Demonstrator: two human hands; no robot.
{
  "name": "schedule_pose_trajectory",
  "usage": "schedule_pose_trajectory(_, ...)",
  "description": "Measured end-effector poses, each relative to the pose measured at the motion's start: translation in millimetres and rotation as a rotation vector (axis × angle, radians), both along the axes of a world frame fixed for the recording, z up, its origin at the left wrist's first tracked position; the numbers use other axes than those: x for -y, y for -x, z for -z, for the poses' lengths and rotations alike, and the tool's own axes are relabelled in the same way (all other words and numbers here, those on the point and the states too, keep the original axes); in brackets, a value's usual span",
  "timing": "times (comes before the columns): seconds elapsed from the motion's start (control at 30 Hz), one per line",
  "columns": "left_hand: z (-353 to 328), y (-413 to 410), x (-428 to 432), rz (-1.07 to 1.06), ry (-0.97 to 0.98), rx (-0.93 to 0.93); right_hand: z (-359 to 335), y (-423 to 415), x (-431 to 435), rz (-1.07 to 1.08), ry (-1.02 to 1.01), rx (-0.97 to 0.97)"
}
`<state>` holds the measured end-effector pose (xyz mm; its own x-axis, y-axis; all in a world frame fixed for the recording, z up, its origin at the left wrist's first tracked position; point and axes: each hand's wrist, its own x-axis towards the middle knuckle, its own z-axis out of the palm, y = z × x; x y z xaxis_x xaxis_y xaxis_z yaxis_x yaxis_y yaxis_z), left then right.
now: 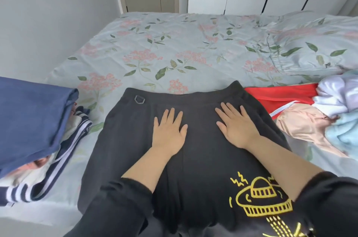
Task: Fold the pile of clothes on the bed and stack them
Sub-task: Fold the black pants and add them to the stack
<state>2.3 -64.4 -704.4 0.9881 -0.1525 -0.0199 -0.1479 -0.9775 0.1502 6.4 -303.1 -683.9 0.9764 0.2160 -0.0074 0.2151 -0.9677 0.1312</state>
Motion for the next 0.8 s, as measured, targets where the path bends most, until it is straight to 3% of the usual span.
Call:
schedule_pose_trajectory(0.13,-10,14,18,-0.095,-0.006,-0.096,1,17,-6,0.030,-0.045,-0.041)
schedule_pose_trajectory(0.33,2,99,67,0.104,-0.076,0.079,0,67,2,0.069,-0.190,0.004)
schedule_pose_trajectory(0.53,6,128,71,0.167,-0.075,0.105,10,148,22,0.019,-0.216,0.067)
schedule_pose_trajectory(0.6,5,127,71,0.168,-0.068,0.104,8,163,35,0.171,-0.273,0.206)
schedule_pose_trajectory(0.67,5,127,71,0.162,-0.078,0.096,2,170,52,0.465,-0.342,0.321)
schedule_pose_trajectory(0.73,5,128,72,0.158,-0.088,0.098,-5,172,68,0.731,-0.440,0.266)
schedule_pose_trajectory(0.8,4,128,71,0.155,-0.081,0.100,-11,171,78,0.801,-0.522,0.147)
